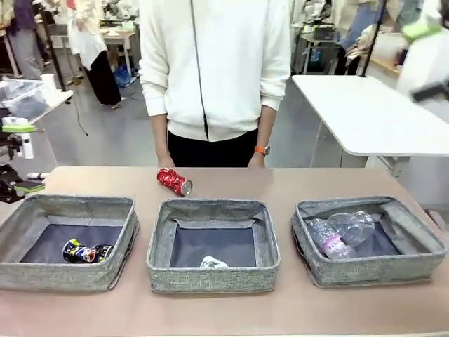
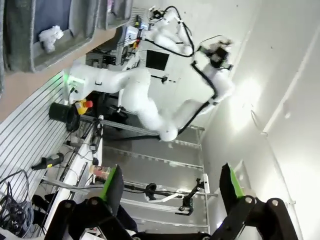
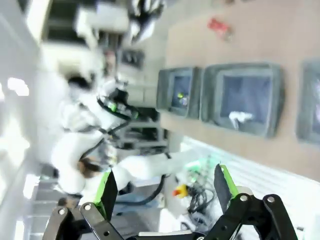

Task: Sort the waste into the appropriate baskets.
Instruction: Place the picked waste into the Fabric basket indicated by the person.

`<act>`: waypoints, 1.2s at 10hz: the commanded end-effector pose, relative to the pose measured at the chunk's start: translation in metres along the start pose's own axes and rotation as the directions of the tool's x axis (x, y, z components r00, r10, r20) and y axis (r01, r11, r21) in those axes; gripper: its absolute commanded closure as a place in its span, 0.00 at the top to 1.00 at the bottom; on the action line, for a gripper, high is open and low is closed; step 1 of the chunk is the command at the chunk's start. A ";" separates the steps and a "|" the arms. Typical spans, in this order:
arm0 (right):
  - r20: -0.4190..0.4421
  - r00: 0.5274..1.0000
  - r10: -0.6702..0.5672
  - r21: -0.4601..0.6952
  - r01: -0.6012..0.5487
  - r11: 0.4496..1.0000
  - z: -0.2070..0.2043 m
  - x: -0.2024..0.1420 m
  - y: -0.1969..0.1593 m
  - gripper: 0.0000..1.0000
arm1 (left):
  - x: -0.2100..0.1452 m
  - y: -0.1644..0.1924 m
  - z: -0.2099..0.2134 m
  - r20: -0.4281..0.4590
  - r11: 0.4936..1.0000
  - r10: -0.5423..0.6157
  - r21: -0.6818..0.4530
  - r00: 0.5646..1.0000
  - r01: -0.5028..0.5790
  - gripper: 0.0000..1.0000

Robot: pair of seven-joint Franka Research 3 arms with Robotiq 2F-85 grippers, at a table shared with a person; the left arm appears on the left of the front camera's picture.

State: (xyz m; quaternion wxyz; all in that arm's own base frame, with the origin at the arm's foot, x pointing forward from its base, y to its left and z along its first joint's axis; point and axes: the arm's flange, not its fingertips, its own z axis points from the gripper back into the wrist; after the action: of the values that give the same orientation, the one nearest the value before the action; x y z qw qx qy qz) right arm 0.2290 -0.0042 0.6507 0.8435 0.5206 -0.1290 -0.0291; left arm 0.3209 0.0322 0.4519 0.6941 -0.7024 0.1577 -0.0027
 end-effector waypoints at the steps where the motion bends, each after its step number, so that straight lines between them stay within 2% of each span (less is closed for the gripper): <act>1: 0.142 0.967 -0.210 0.110 0.195 0.975 0.036 -0.043 -0.089 1.00 | -0.007 -0.002 0.013 -0.004 0.998 -0.033 -0.061 0.999 0.032 1.00; 2: 0.212 0.941 -0.265 0.243 0.211 0.947 0.035 -0.079 -0.135 1.00 | -0.010 -0.002 0.020 -0.042 0.997 -0.029 -0.066 0.999 0.026 1.00; 3: 0.334 0.875 -0.350 0.312 0.248 0.917 0.016 -0.107 -0.174 1.00 | -0.011 0.000 0.025 -0.028 1.000 0.006 -0.031 1.000 -0.007 1.00; 4: 0.099 0.977 -0.188 0.122 0.175 0.977 0.041 -0.048 -0.090 1.00 | -0.005 0.001 0.010 -0.007 0.999 -0.004 -0.046 1.000 0.004 1.00; 12: 0.099 0.977 -0.188 0.122 0.175 0.977 0.041 -0.048 -0.090 1.00 | -0.005 0.001 0.010 -0.007 0.999 -0.004 -0.046 1.000 0.004 1.00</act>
State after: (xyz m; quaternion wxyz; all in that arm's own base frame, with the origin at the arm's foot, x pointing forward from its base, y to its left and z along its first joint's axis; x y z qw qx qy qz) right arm 0.1780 -0.0711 0.5773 0.8013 0.5685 -0.1221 -0.1407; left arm 0.3183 0.0462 0.4491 0.6784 -0.7156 0.1663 -0.0008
